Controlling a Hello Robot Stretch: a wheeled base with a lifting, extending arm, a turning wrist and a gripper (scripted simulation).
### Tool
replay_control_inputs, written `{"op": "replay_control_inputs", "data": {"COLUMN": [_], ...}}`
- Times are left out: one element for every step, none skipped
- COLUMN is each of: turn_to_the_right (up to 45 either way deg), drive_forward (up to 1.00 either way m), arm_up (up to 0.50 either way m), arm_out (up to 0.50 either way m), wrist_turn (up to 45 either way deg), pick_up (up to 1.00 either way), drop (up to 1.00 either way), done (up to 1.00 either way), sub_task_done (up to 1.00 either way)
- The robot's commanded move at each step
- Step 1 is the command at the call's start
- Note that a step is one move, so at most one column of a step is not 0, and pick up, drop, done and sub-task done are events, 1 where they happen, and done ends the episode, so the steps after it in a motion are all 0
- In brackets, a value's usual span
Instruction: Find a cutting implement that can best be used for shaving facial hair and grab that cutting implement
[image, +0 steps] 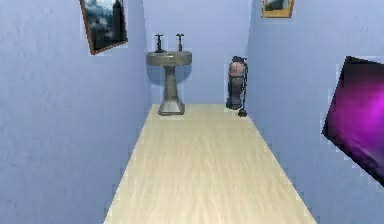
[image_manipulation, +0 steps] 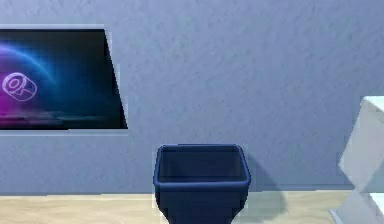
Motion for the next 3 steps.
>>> {"op": "replay_control_inputs", "data": {"turn_to_the_right": [0.0,-9.0,0.0], "drive_forward": [0.45,0.00,1.00], "arm_up": [0.00,0.00,0.00], "arm_out": [0.00,0.00,0.00], "wrist_turn": [0.0,0.0,0.0], "pick_up": [0.00,0.00,0.00], "drop": [0.00,0.00,0.00], "done": [0.00,0.00,0.00], "sub_task_done": [0.00,0.00,0.00]}}
